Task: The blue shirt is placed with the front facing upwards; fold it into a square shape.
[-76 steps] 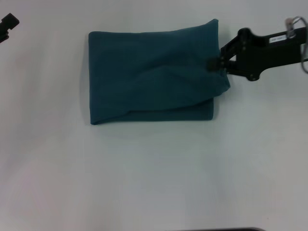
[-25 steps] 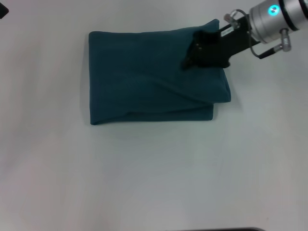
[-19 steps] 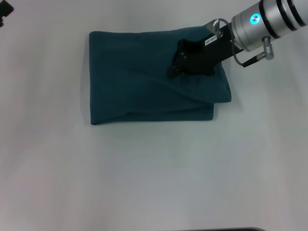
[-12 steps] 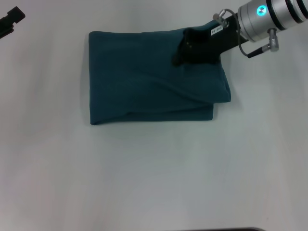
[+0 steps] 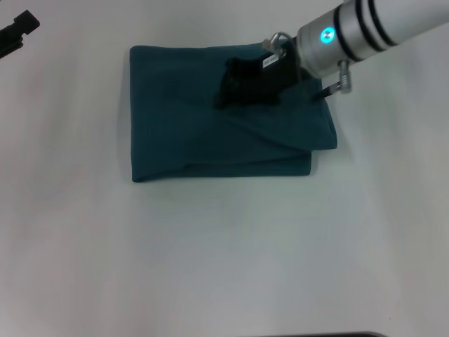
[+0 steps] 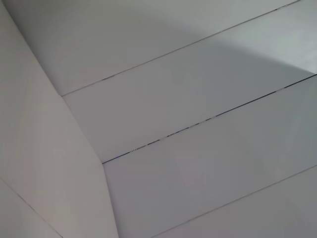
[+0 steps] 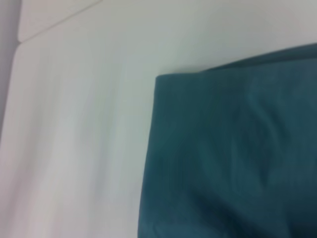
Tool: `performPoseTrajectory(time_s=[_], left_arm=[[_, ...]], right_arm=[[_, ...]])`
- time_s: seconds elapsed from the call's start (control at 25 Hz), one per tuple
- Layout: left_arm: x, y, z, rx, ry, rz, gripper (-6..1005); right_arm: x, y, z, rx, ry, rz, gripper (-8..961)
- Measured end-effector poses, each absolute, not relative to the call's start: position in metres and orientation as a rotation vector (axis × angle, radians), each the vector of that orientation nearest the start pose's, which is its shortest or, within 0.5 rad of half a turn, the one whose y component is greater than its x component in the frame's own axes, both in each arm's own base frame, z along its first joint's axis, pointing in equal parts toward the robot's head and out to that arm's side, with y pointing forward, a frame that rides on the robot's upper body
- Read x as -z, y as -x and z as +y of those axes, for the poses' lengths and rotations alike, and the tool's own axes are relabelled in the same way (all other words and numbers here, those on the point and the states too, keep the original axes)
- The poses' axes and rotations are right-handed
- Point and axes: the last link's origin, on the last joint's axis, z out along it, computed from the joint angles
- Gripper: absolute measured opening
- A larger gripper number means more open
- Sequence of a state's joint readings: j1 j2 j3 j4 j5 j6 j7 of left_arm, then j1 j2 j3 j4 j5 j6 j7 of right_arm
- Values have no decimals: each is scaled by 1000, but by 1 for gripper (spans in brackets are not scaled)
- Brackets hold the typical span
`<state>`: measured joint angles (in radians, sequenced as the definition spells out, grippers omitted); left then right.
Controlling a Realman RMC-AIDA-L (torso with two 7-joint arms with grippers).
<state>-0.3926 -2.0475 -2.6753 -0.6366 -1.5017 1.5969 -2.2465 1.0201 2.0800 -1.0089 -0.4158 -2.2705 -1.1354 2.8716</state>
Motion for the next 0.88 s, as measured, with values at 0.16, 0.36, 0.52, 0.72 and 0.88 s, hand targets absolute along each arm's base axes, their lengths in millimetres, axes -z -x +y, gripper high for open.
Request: performPoseTrajectory(time_s=[0.16, 0.36, 0.52, 0.72, 0.88], left_arm=[[-78, 299, 318, 1515, 1852, -1731, 951], [-79, 300, 318, 1515, 1843, -1728, 950], [-79, 301, 319, 1514, 1830, -1726, 950], [-79, 300, 322, 1518, 1830, -1719, 950], [-78, 299, 322, 1520, 1831, -1722, 951]], right_arm=[[94, -164, 411, -114, 2165, 2037, 19], [98, -167, 411, -119, 2146, 2033, 19], [104, -166, 402, -41, 2178, 2054, 20], [101, -161, 394, -2, 2234, 2102, 20], [91, -161, 398, -43, 2239, 2085, 20]])
